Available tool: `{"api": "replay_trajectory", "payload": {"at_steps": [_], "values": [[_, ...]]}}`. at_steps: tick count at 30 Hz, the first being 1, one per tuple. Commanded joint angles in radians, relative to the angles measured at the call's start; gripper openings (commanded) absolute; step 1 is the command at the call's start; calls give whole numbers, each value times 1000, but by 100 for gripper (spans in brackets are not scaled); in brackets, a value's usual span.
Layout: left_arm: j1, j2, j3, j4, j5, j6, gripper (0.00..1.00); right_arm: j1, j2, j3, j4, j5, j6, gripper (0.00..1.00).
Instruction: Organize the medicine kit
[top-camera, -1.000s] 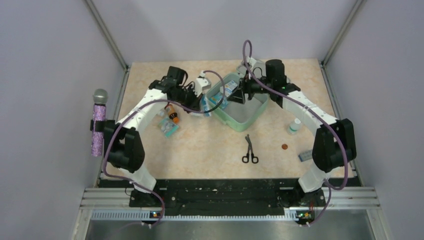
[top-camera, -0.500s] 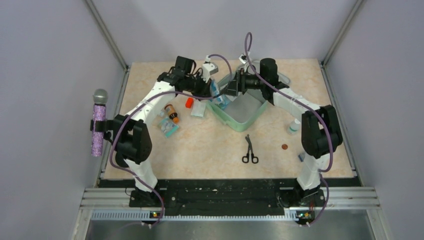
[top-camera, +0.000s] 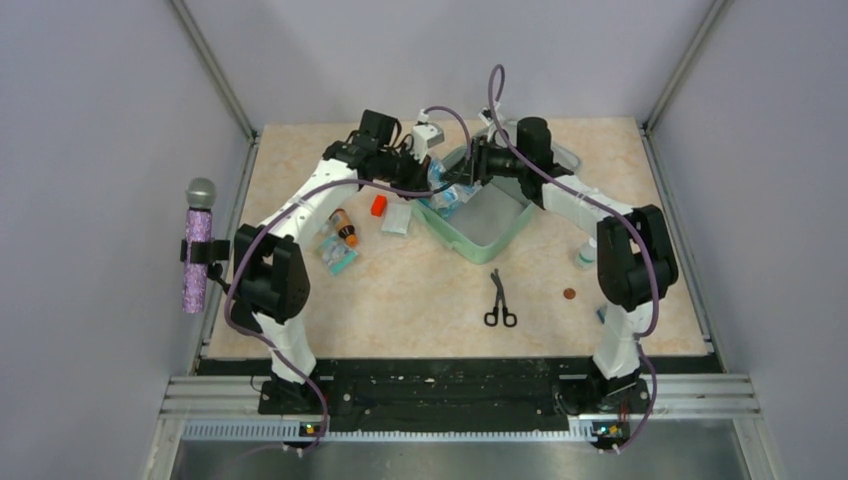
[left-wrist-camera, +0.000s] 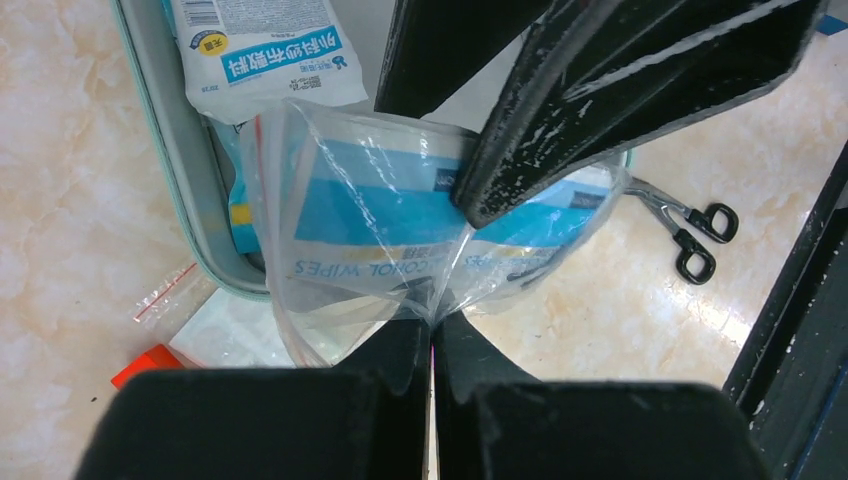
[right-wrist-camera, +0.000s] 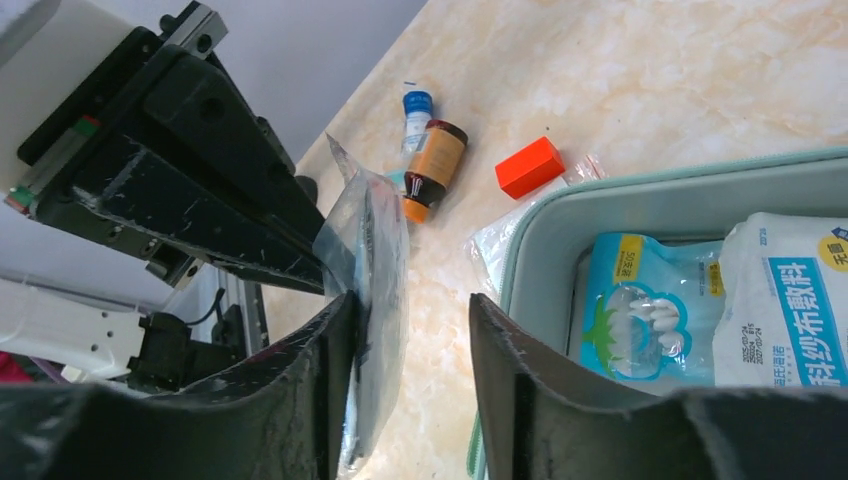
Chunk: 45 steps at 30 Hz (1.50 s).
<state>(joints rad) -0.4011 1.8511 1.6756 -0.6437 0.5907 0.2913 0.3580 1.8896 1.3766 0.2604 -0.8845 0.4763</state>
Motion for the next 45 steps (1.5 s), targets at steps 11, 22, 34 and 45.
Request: {"api": "replay_trajectory", "payload": {"at_steps": [11,22,34,45], "values": [[7,-11,43,73,-110,-156,43,-39,-26,-13,3,23,-3,0],[107,-121,-66,18,-165,-289,59,-108,-163,-114,-243,499,-25,0],[188,-148,-100,-81,-180,-311,57,-88,17,-38,-309,170,-133,0],[188,-189,-130,-110,-195,-221,57,-77,154,5,-348,91,-192,0]]}}
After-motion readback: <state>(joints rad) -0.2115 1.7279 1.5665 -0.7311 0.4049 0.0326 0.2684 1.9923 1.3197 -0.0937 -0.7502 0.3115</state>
